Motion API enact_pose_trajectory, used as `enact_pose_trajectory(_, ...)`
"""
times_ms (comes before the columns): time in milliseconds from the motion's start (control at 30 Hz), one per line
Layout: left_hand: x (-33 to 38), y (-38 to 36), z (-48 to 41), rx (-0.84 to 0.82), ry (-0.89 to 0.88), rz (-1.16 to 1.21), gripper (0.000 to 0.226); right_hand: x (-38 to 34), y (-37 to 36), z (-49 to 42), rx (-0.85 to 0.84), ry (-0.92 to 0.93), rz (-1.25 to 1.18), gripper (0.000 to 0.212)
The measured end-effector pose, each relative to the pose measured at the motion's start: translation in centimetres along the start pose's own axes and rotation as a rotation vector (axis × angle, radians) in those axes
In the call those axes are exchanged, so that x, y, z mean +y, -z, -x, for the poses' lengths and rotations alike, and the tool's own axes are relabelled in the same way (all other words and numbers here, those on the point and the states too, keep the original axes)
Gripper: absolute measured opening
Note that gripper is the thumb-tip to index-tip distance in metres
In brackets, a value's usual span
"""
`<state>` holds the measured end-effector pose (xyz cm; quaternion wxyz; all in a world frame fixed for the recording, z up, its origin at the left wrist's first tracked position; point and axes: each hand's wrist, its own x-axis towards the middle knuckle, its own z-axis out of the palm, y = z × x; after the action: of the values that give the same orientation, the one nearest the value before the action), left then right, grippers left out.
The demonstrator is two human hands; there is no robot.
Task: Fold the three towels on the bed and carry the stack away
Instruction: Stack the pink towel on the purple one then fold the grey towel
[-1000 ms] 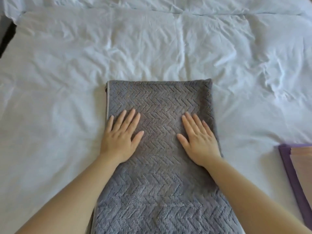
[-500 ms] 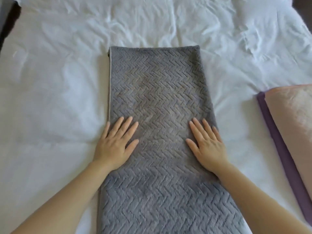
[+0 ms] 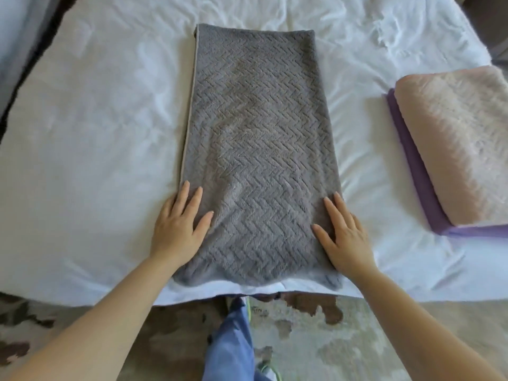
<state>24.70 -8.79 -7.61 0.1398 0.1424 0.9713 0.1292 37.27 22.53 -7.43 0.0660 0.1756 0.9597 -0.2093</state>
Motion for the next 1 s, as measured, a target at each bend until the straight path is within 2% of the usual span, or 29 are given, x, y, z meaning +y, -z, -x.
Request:
enact_pose_trajectory(67,0.6,-0.6,2.9,0.087,0.048,0.102,0.063,0.2,-0.7,3.1,0.062,-0.015,-0.094,0.067)
enact_pose_trajectory(133,1.0,-1.3,5.4,0.17,0.093,0.272,0.062,0.4,-1.3,5.9,0.078,-0.067,-0.303,0.066)
enact_pose_trajectory(233,0.6,-1.6,8.0,0.198,0.229,0.61,0.065,0.7,-1.4,8.6,0.105,-0.175,-0.53,0.057)
enact_pose_trajectory(333,0.3,-0.4,9.3,0.206,0.301,0.81,0.05,1.0,0.0,9.2,0.105,-0.27,-0.743,0.039)
enact_pose_trajectory(467,0.0,1.4,10.0,0.103,0.215,0.797,0.014,1.1,2.6,9.1,0.09,-0.229,-0.723,0.017)
enact_pose_trajectory(567,0.0,3.4,10.5,0.054,0.194,0.894,0.021,0.5,5.0,9.3,0.166,-0.165,-0.737,0.015)
enact_pose_trajectory(633,0.4,5.3,10.8,0.078,0.198,0.975,0.015,0.1,7.0,9.2,0.142,-0.143,-0.796,0.007)
enact_pose_trajectory(667,0.6,6.4,10.7,0.093,0.196,1.01,0.014,-0.2,8.1,8.9,0.11,-0.123,-0.829,0.01)
enact_pose_trajectory(800,1.9,11.2,8.8,0.105,0.12,0.974,0.037,-1.2,12.0,5.9,-0.017,-0.03,-0.925,0.055)
enact_pose_trajectory(900,2.9,13.6,5.0,0.079,0.065,0.99,0.052,-2.1,14.3,1.5,-0.02,-0.01,-0.906,0.055)
enact_pose_trajectory(1000,3.6,14.9,-0.5,0.187,0.056,0.807,0.042,-2.8,15.5,-4.1,0.024,-0.01,-0.824,0.049)
